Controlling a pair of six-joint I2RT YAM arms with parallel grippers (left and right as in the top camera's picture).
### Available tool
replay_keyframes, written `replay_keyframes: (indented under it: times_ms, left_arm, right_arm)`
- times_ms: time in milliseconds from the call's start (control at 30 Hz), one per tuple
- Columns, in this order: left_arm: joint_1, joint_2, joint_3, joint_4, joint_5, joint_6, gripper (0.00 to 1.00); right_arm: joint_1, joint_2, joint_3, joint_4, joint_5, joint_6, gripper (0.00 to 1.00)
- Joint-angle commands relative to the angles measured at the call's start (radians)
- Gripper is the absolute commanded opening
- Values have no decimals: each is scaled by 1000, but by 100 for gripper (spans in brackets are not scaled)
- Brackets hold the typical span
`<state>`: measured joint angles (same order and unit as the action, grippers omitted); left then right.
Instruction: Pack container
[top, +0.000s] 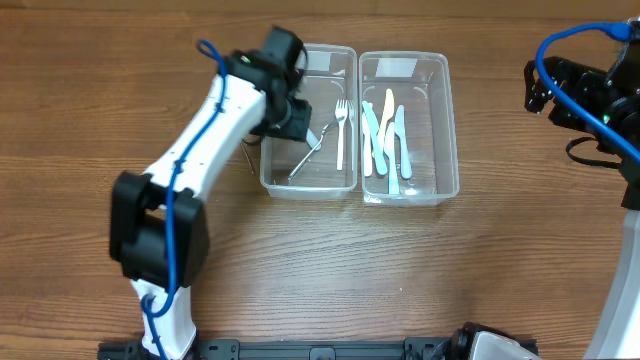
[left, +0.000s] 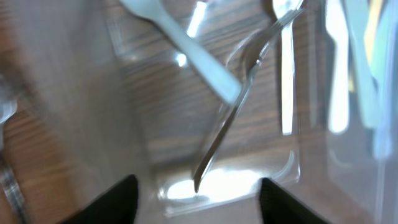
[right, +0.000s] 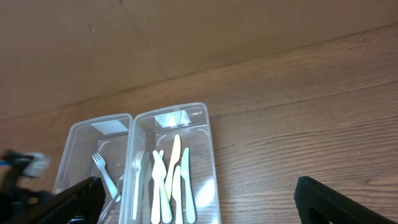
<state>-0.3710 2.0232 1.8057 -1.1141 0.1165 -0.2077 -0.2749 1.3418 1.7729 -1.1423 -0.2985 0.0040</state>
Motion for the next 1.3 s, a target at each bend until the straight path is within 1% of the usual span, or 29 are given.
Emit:
replay_keyframes:
  times_ms: [0, 33, 67, 100, 167, 233, 267, 333, 433, 533, 833, 900, 1067, 1267]
  left_arm:
    - [74, -135, 118, -110, -41, 74, 66]
    - [99, -154, 125, -144, -86, 74, 70]
    - [136, -171, 125, -177, -137, 75, 78]
    - [158, -173, 125, -195, -157, 78, 80]
    - [202, -170, 118, -216, -148, 135, 81]
    - [249, -158, 87, -216, -118, 217, 83]
    - [263, -151, 75, -213, -116, 233, 83]
    - [294, -122, 46, -206, -117, 269, 82]
    - [323, -62, 0, -186, -117, 345, 78]
    - [327, 17, -11, -190, -128, 388, 70]
    - [325, 212, -11, -167, -163, 385, 61]
    - [325, 240, -11, -165, -183, 361, 60]
    - [326, 279, -11, -148, -177, 353, 58]
    - [325, 279, -12, -115, -149, 336, 59]
  right_arm:
    - [-2, -6, 15, 6, 10, 4, 100]
    - [-2, -6, 15, 6, 10, 4, 100]
    - [-2, -6, 15, 6, 10, 4, 100]
    - [-2, -6, 15, 6, 10, 4, 100]
    - [-2, -6, 15, 6, 10, 4, 100]
    - [-2, -6, 15, 6, 10, 4, 100]
    - [-2, -6, 15, 6, 10, 4, 100]
    - [-2, -6, 15, 6, 10, 4, 100]
    - [-2, -6, 15, 6, 10, 4, 100]
    - [-2, -6, 15, 6, 10, 4, 100]
    - [-2, -6, 15, 6, 10, 4, 100]
    - [-2, -6, 15, 6, 10, 4, 100]
    - [-2, -6, 15, 6, 10, 4, 100]
    - [-2, -6, 15, 6, 10, 4, 100]
